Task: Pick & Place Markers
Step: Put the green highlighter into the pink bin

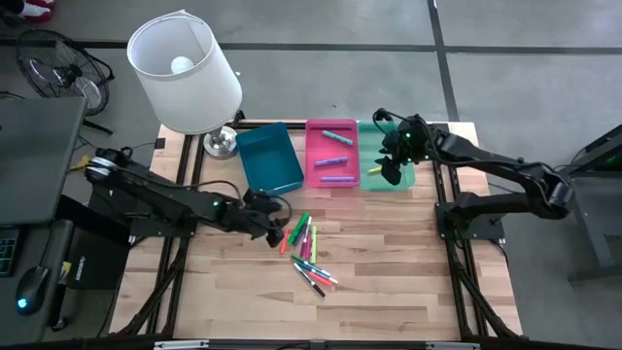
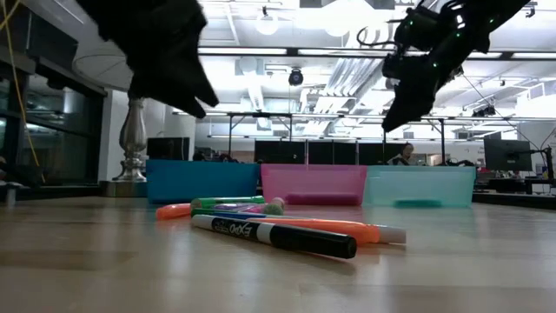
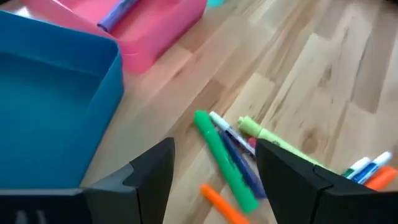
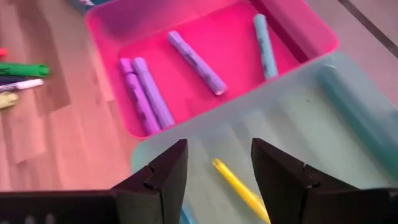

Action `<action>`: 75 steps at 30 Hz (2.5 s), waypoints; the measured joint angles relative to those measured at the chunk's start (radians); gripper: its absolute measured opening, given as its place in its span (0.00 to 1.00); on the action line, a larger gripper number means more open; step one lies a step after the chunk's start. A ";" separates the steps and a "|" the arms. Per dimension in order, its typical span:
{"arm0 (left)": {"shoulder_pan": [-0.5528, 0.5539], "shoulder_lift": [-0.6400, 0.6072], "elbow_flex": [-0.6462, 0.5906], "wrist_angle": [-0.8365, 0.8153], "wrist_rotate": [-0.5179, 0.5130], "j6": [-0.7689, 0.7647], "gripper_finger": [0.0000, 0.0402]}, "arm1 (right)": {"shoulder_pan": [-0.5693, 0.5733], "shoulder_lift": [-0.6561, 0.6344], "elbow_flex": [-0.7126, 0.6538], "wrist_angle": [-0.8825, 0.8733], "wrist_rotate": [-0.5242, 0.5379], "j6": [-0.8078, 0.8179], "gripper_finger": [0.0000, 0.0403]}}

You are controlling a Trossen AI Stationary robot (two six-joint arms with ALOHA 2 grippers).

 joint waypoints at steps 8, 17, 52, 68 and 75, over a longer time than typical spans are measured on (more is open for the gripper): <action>0.060 0.251 0.284 -0.304 0.150 -0.073 0.55 | 0.090 0.003 0.000 -0.006 0.002 -0.005 0.41; 0.219 0.407 0.427 -0.400 0.407 -0.077 0.55 | 0.216 0.002 0.000 -0.030 0.006 0.022 0.41; 0.228 0.530 0.428 -0.390 0.478 -0.198 0.55 | 0.383 0.002 -0.001 -0.033 0.027 0.016 0.41; 0.222 0.554 0.516 -0.421 0.439 -0.139 0.55 | 0.383 0.002 -0.001 -0.039 0.030 0.016 0.41; 0.221 0.609 0.514 -0.419 0.456 -0.139 0.55 | 0.383 0.002 -0.001 -0.041 0.030 0.016 0.41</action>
